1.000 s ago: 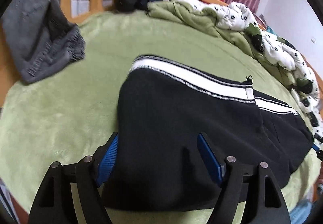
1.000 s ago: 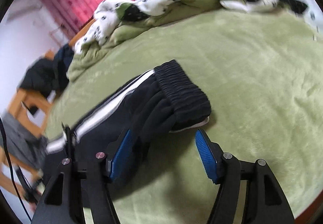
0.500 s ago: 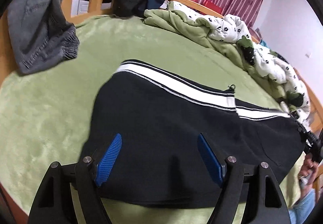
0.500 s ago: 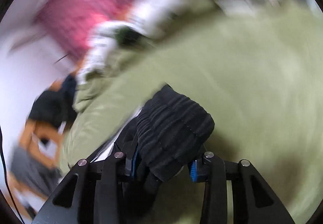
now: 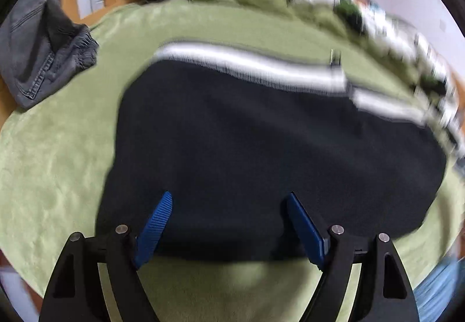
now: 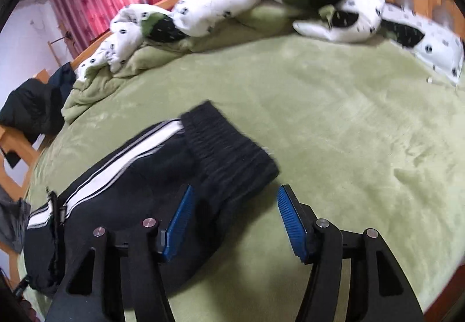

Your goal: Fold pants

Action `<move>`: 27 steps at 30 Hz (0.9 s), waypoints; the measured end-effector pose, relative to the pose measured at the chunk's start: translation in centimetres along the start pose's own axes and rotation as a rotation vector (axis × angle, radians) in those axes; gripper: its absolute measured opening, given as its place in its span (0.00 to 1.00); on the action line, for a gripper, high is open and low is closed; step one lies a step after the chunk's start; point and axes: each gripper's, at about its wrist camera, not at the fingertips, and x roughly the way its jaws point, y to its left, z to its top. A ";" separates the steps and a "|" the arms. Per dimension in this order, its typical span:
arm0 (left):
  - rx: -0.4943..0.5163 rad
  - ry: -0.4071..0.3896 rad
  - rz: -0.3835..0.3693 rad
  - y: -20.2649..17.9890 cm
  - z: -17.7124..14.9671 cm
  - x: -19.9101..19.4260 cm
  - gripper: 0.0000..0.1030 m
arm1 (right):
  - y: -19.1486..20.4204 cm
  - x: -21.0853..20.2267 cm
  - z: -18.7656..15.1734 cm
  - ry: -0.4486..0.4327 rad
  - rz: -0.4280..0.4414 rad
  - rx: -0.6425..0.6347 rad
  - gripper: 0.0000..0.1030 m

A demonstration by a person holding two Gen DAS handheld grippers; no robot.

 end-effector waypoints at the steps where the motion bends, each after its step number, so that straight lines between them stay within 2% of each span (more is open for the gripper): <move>1: 0.043 -0.011 0.029 -0.7 -0.6 -0.4 0.77 | 1.4 -1.1 -0.4 -0.015 0.003 -0.025 0.58; 3: 0.048 -0.024 0.004 -0.8 -1.1 -1.6 0.78 | 3.9 -2.3 -1.2 -0.027 0.046 -0.071 0.59; 4: 0.029 -0.025 -0.049 -0.4 -1.4 -2.6 0.78 | 5.0 -2.7 -1.7 -0.022 0.070 -0.096 0.59; 7: -0.039 -0.047 -0.106 1.5 -2.1 -4.7 0.78 | 9.5 -2.9 -3.5 0.011 0.146 -0.189 0.59; 9: -0.093 -0.056 -0.106 3.7 -2.8 -5.7 0.78 | 13.1 -2.6 -5.2 0.033 0.200 -0.258 0.59; 12: -0.145 -0.051 -0.091 6.4 -3.7 -6.2 0.78 | 18.2 -2.1 -7.3 0.066 0.330 -0.331 0.59; 15: -0.209 -0.038 -0.090 8.9 -4.6 -6.1 0.78 | 23.0 -1.4 -9.2 0.069 0.406 -0.393 0.53; 19: -0.261 -0.035 -0.129 11.2 -5.3 -5.9 0.78 | 29.0 1.2 -10.0 0.080 0.396 -0.476 0.35; 23: -0.274 -0.070 -0.133 12.5 -4.6 -5.6 0.78 | 32.6 3.7 -10.1 0.081 0.365 -0.550 0.35; 27: -0.307 -0.079 -0.170 13.6 -3.6 -4.8 0.78 | 34.5 7.4 -9.9 0.132 0.300 -0.568 0.34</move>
